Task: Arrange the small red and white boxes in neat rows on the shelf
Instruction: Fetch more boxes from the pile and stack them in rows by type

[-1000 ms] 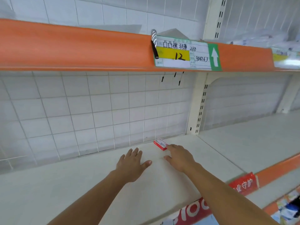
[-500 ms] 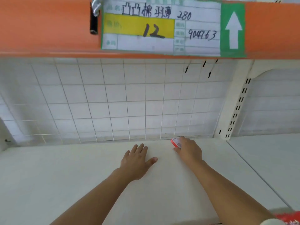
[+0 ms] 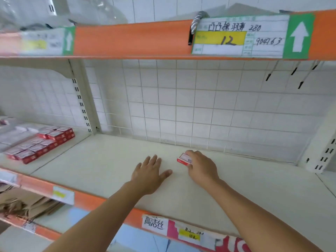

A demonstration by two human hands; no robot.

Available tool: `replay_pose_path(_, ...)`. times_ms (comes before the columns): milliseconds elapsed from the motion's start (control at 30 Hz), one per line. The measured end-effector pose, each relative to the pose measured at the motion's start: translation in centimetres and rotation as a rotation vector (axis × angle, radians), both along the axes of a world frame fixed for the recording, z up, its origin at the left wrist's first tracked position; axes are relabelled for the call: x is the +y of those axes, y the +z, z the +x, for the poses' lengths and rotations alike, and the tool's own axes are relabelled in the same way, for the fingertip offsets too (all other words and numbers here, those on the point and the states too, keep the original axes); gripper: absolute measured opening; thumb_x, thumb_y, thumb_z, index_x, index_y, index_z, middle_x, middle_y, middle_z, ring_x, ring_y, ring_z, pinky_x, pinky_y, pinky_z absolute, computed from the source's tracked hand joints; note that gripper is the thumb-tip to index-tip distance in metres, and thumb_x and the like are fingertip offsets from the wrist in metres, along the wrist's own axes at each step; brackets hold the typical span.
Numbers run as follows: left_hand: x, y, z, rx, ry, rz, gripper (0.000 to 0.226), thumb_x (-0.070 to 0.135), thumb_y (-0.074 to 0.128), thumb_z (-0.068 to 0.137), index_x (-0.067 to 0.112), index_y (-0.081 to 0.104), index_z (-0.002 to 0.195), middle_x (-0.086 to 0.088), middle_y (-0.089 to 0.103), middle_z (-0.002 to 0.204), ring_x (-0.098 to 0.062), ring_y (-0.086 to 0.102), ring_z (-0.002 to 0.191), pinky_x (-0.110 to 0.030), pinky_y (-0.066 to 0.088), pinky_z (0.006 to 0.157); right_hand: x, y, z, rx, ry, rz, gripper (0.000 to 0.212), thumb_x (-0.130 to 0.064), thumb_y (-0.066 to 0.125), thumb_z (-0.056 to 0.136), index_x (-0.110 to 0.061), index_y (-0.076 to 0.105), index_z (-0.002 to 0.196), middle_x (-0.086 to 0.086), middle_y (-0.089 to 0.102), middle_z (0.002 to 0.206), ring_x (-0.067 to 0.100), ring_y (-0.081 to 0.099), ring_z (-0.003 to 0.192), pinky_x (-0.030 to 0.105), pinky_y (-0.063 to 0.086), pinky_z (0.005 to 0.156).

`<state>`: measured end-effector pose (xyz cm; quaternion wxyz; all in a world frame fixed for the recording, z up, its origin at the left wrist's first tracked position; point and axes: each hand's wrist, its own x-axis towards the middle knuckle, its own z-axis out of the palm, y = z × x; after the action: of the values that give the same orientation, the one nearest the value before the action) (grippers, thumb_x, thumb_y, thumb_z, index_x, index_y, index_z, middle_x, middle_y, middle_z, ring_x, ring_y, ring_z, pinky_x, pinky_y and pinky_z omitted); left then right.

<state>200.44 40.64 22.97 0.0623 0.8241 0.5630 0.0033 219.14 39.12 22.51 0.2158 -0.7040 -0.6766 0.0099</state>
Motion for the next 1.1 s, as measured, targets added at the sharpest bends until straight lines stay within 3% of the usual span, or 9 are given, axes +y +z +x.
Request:
replay_pose_path(267,-2.7,0.8,-13.6,-0.045,0.265,0.050,0.075,0.063,0.019,0.093,0.017,0.010,0.151,-0.001,0.003,0.160,-0.020,0.002,0.147,-0.041,0.011,0.117,0.6,1.3,-14.3,-0.006,0.345,0.047,0.041,-0.021,0.050,0.092,-0.031,0.049,0.132,-0.004,0.054,0.126,0.021,0.056,0.111,0.030,0.044,0.086)
replay_pose_path(567,-8.2,0.6,-33.5,0.000,0.499,0.062,0.073,0.062,0.019,0.094,0.018,0.008,0.152,-0.001,0.003,0.160,-0.020,0.000,0.147,-0.042,0.010,0.118,-0.5,1.3,-35.0,0.021,0.619,0.020,0.043,-0.018,0.048,0.092,-0.031,0.049,0.132,-0.003,0.053,0.126,0.021,0.054,0.111,0.032,0.045,0.084)
replay_pose_path(800,-11.8,-0.1,-45.5,0.023,0.623,0.063,0.075,0.064,0.018,0.093,0.018,0.009,0.152,-0.003,0.003,0.160,-0.022,0.001,0.147,-0.042,0.011,0.117,-1.5,0.7,-49.1,0.041,0.773,0.005,0.045,-0.017,0.050,0.092,-0.029,0.049,0.135,-0.002,0.052,0.133,0.020,0.052,0.118,0.030,0.043,0.090)
replay_pose_path(1100,-11.6,-2.9,-57.2,-0.033,0.770,-0.006,0.079,0.069,0.017,0.089,0.023,0.005,0.152,0.001,0.002,0.160,-0.021,-0.002,0.147,-0.043,0.008,0.119,0.3,-0.2,-61.4,0.050,0.896,-0.062,0.041,-0.018,0.053,0.092,-0.028,0.052,0.131,-0.002,0.054,0.130,0.019,0.054,0.114,0.031,0.047,0.091)
